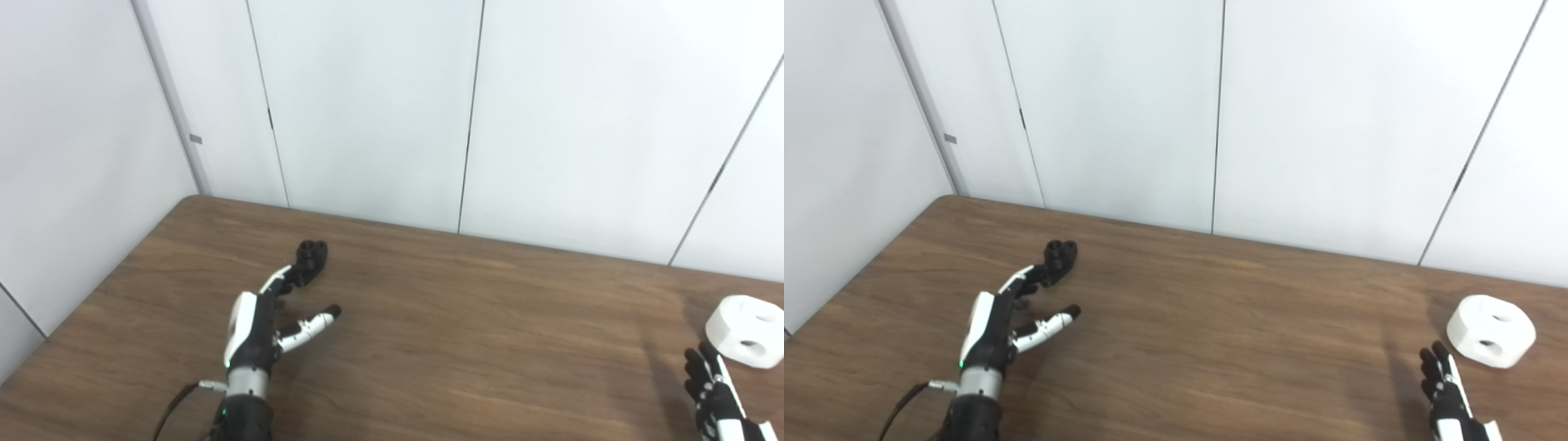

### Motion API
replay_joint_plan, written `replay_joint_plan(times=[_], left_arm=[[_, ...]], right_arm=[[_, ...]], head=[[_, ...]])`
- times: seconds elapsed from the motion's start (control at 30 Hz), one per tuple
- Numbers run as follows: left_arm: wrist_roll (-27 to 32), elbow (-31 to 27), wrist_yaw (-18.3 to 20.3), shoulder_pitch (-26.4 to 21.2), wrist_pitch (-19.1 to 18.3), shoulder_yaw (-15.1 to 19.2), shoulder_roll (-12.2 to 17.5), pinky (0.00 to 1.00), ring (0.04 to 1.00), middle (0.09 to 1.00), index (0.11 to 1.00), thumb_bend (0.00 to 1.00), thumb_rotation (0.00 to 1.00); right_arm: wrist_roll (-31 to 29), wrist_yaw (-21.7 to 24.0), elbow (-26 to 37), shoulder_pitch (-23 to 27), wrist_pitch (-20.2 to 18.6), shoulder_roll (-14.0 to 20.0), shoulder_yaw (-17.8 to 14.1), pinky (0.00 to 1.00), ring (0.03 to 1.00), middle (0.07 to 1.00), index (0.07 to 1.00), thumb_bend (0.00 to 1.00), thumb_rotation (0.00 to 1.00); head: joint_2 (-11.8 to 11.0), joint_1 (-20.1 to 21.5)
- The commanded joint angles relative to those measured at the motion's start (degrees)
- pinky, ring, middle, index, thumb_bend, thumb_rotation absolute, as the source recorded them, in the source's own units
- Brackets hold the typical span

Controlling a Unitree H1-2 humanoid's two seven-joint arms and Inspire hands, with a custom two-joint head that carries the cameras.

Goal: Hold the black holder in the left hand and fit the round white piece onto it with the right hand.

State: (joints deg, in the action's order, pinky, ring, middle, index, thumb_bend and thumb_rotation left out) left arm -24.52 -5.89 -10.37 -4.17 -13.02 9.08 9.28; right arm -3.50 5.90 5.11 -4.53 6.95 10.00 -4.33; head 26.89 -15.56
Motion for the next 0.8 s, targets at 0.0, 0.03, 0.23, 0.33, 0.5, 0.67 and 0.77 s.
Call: replay_joint_plan(times=[0.0,0.03,0.23,0.33,0.5,0.67,0.77], left_arm=[[-0.6,0.2,-1.8,-3.1,-0.1,0.9,1.3,0.75,0.821,0.847,0.843,0.87,0.33],[-0.8,1.0,-2.2,-3.6,-0.1,1.1,1.7,0.75,0.823,0.845,0.838,0.88,0.33],[-3.0,5.7,-5.0,-6.2,0.2,0.7,4.0,0.74,0.836,0.849,0.823,0.88,0.32],[-3.3,6.8,-5.5,-7.1,0.1,0.5,4.6,0.74,0.835,0.848,0.824,0.87,0.32],[-2.1,6.2,-6.1,-7.7,2.0,0.4,4.6,0.69,0.795,0.824,0.812,0.87,0.31],[-3.4,4.6,-6.3,-7.7,1.5,-0.5,4.5,0.67,0.786,0.823,0.812,0.89,0.33],[-3.6,4.8,-6.4,-7.9,1.4,-0.6,4.9,0.69,0.805,0.830,0.816,0.88,0.32]], right_arm=[[-0.7,0.2,-2.6,-3.3,-0.1,-0.3,-0.1,1.00,0.995,0.987,1.000,0.63,1.00],[-0.8,0.2,-2.4,-3.3,-0.2,-0.3,-0.1,1.00,0.993,0.985,1.000,0.64,1.00],[-1.1,0.2,-1.8,-3.6,-0.6,-0.3,-0.1,1.00,0.986,0.981,1.000,0.66,1.00],[-0.8,0.1,-1.7,-3.7,-0.6,-0.3,-0.1,1.00,0.978,0.982,1.000,0.65,1.00],[-0.3,-0.1,-1.4,-3.7,-1.1,-0.3,0.0,1.00,0.978,0.979,1.000,0.66,1.00],[-0.2,-0.1,-1.4,-3.5,-1.0,-0.6,0.1,1.00,0.975,0.972,1.000,0.66,1.00],[0.3,-0.4,-0.6,-3.7,-1.5,-0.6,0.3,1.00,0.977,0.971,1.000,0.66,1.00]], head=[[0.0,-0.1],[0.1,0.1],[0.4,0.3],[0.6,0.4],[0.6,0.5],[0.5,0.7],[0.6,0.7]])
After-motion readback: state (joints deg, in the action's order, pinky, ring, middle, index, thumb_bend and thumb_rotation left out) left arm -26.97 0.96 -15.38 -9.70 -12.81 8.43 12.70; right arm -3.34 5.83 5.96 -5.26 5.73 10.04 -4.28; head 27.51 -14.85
